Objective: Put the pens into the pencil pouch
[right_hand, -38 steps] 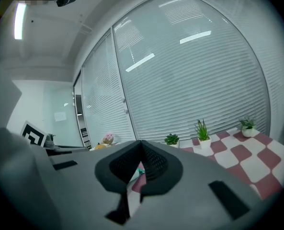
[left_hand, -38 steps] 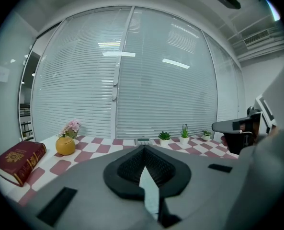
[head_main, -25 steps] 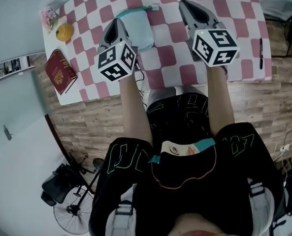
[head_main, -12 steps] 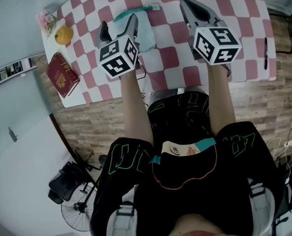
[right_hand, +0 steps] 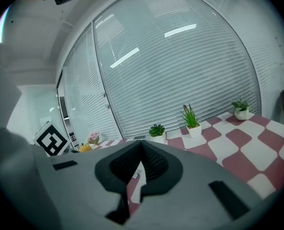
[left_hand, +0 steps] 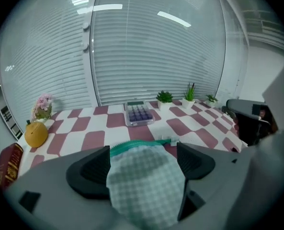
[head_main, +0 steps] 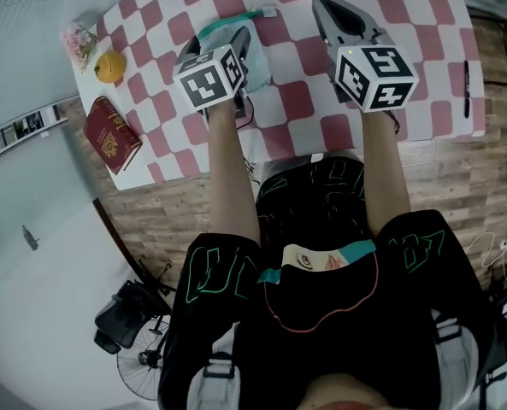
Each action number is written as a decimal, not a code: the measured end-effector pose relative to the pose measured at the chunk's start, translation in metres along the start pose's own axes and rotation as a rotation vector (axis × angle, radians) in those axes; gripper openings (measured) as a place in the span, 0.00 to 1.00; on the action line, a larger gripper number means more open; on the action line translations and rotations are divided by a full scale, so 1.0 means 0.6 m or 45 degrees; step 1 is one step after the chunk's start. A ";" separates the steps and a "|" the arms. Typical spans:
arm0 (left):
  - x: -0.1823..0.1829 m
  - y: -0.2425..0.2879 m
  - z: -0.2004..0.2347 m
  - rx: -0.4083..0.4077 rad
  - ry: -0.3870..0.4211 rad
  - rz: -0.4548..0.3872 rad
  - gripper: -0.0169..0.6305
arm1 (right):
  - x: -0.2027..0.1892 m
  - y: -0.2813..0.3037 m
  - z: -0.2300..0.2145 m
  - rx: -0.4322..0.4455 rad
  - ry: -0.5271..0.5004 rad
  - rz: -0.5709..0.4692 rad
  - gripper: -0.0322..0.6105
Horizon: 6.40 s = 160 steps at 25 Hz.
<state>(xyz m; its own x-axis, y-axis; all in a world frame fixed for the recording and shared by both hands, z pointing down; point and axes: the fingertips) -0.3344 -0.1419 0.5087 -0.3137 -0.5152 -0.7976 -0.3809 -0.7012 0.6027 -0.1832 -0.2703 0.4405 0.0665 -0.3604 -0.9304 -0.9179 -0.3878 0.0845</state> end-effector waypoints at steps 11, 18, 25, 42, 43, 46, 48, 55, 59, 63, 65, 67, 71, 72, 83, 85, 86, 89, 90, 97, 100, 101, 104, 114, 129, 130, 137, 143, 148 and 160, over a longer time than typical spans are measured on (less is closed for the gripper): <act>-0.067 0.062 0.038 0.082 -0.110 0.205 0.71 | -0.019 0.000 -0.020 -0.037 0.032 0.018 0.05; -0.075 0.078 0.051 0.132 -0.085 0.216 0.72 | -0.024 0.003 -0.033 -0.062 0.045 0.023 0.05; -0.077 0.077 0.048 0.113 -0.105 0.229 0.67 | -0.020 0.002 -0.037 -0.070 0.066 0.007 0.05; -0.053 0.022 0.050 -0.071 -0.208 -0.075 0.06 | 0.019 -0.041 -0.035 -0.050 -0.018 -0.013 0.05; -0.044 0.014 0.047 -0.078 -0.227 -0.134 0.06 | 0.023 -0.044 -0.036 -0.047 -0.028 -0.015 0.05; -0.025 -0.016 0.043 -0.067 -0.303 -0.274 0.06 | 0.033 -0.053 -0.031 -0.039 -0.047 -0.022 0.05; -0.015 -0.037 0.042 -0.041 -0.340 -0.352 0.06 | 0.042 -0.057 -0.027 -0.030 -0.061 -0.030 0.05; 0.060 -0.102 0.022 -0.048 -0.328 -0.643 0.07 | 0.086 -0.070 -0.009 0.019 -0.136 -0.082 0.05; 0.109 -0.133 0.011 -0.072 -0.271 -0.735 0.07 | 0.114 -0.082 0.000 0.050 -0.183 -0.120 0.05; 0.166 -0.163 -0.010 -0.121 -0.209 -0.860 0.07 | 0.149 -0.093 0.000 0.064 -0.225 -0.172 0.05; 0.189 -0.176 -0.024 -0.145 -0.162 -0.897 0.07 | 0.168 -0.100 -0.003 0.058 -0.241 -0.204 0.05; 0.213 -0.195 -0.043 -0.201 -0.099 -0.964 0.07 | 0.185 -0.107 -0.003 0.059 -0.256 -0.237 0.05; 0.253 -0.235 -0.099 -0.399 0.062 -1.096 0.07 | 0.216 -0.123 0.005 0.091 -0.296 -0.303 0.05; 0.260 -0.243 -0.115 -0.458 0.096 -1.116 0.07 | 0.226 -0.126 0.006 0.099 -0.306 -0.321 0.05; 0.280 -0.332 -0.260 -1.138 0.196 -1.218 0.07 | 0.262 -0.163 -0.020 0.071 -0.307 -0.410 0.05; 0.273 -0.339 -0.274 -1.226 0.193 -1.206 0.07 | 0.261 -0.165 -0.022 0.078 -0.296 -0.419 0.05; 0.268 -0.340 -0.281 -1.264 0.196 -1.193 0.07 | 0.261 -0.166 -0.022 0.088 -0.291 -0.424 0.05; 0.254 -0.343 -0.297 -1.357 0.187 -1.158 0.07 | 0.263 -0.170 -0.013 0.161 -0.275 -0.443 0.05; 0.251 -0.344 -0.299 -1.379 0.179 -1.153 0.07 | 0.264 -0.172 -0.006 0.195 -0.271 -0.451 0.05; 0.241 -0.349 -0.297 -1.452 0.134 -1.141 0.07 | 0.278 -0.177 0.040 0.368 -0.240 -0.504 0.05; 0.239 -0.350 -0.294 -1.458 0.134 -1.136 0.07 | 0.284 -0.178 0.059 0.441 -0.230 -0.522 0.05; 0.239 -0.350 -0.294 -1.460 0.131 -1.136 0.07 | 0.286 -0.178 0.064 0.457 -0.229 -0.530 0.07; 0.237 -0.351 -0.289 -1.460 0.128 -1.135 0.07 | 0.290 -0.179 0.079 0.516 -0.215 -0.547 0.15; 0.230 -0.357 -0.297 -1.518 0.135 -1.112 0.07 | 0.271 -0.188 0.160 0.894 -0.140 -0.428 0.37; 0.194 -0.369 -0.325 -1.662 0.217 -0.992 0.07 | 0.217 -0.210 0.220 1.225 -0.004 -0.161 0.38; 0.192 -0.368 -0.326 -1.663 0.224 -0.983 0.07 | 0.214 -0.211 0.221 1.226 -0.008 -0.147 0.38; 0.180 -0.351 -0.329 -1.594 0.294 -0.917 0.07 | 0.189 -0.206 0.220 1.194 -0.117 -0.050 0.30; 0.175 -0.336 -0.325 -1.517 0.323 -0.890 0.06 | 0.176 -0.203 0.214 1.153 -0.218 -0.033 0.11; 0.178 -0.343 -0.326 -1.550 0.303 -0.920 0.06 | 0.183 -0.211 0.206 1.174 -0.250 -0.073 0.09; 0.201 -0.369 -0.314 -1.616 0.176 -1.052 0.04 | 0.207 -0.241 0.164 1.172 -0.176 -0.197 0.09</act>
<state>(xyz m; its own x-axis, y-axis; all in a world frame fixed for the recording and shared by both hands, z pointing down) -0.1243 -0.1415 0.2744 -0.2845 0.2320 -0.9302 0.5960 -0.7172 -0.3612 -0.0804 -0.1756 0.2776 0.2205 -0.2341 -0.9469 -0.8550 0.4209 -0.3031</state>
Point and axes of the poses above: the fingertips, and each gripper's own axes: y forward along the fingers, z to its left, x out of its top, and after that the axes turned 9 degrees about -z, right-handed
